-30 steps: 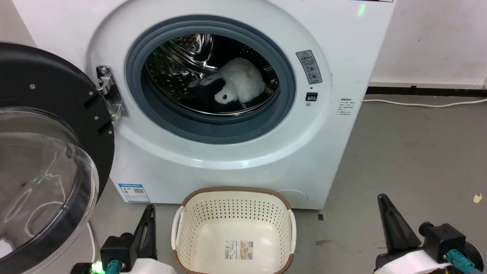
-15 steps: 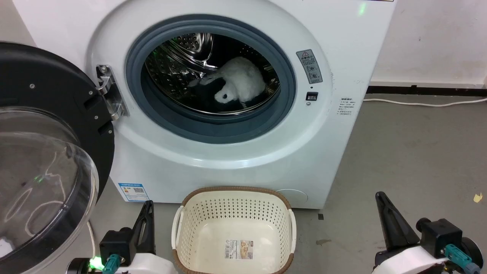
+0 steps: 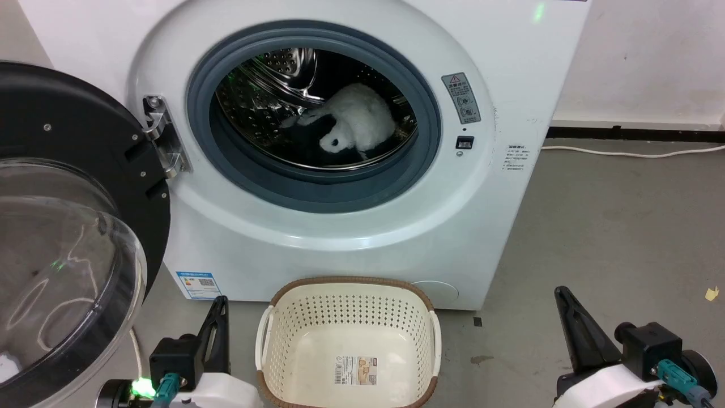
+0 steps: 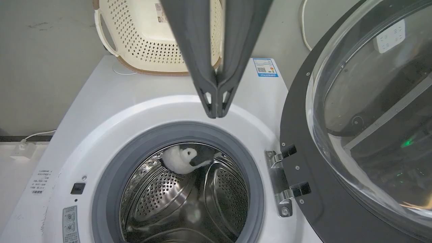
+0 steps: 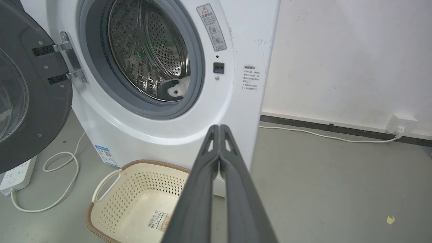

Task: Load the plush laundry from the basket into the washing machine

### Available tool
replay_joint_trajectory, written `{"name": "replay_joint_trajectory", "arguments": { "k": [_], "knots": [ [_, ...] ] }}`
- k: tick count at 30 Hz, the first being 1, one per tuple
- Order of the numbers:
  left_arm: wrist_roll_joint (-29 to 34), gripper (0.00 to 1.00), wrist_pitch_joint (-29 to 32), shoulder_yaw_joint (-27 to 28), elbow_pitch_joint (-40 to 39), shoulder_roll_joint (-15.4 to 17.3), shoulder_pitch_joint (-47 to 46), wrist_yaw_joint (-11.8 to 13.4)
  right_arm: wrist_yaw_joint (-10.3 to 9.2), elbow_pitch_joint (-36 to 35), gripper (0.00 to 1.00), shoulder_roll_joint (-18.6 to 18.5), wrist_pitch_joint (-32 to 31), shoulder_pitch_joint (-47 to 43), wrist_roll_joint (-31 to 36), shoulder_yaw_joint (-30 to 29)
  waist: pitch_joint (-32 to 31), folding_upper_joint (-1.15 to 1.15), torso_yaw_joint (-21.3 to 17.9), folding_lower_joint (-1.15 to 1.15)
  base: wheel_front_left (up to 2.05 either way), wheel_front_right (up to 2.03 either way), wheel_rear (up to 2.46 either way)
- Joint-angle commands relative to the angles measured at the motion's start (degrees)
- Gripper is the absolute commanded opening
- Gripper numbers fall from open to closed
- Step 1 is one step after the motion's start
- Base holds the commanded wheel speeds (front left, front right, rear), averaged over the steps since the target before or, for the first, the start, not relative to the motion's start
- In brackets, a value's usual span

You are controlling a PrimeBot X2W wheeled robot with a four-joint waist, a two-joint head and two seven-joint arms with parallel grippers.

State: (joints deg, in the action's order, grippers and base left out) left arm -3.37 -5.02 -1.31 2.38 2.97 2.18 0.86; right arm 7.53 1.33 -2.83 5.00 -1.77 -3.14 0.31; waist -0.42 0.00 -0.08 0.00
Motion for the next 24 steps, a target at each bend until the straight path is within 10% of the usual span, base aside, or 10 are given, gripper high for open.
{"name": "replay_joint_trajectory", "arguments": {
  "k": [1,24],
  "knots": [
    [0.44,0.00,0.37,0.16,-0.36,-0.04,-0.97,-0.11,-0.03,-0.42,0.00,-0.03,-0.32,0.78,0.53,-0.13,0.01,0.00,0.00,0.00,0.00,0.00,0.00],
    [2.28,0.00,3.29,0.88,-1.63,-0.08,-1.73,-0.58,-0.04,-0.99,0.00,-0.04,-3.27,1.40,2.17,-0.25,0.27,0.00,0.05,0.00,0.00,0.00,0.00]
  ]
}}
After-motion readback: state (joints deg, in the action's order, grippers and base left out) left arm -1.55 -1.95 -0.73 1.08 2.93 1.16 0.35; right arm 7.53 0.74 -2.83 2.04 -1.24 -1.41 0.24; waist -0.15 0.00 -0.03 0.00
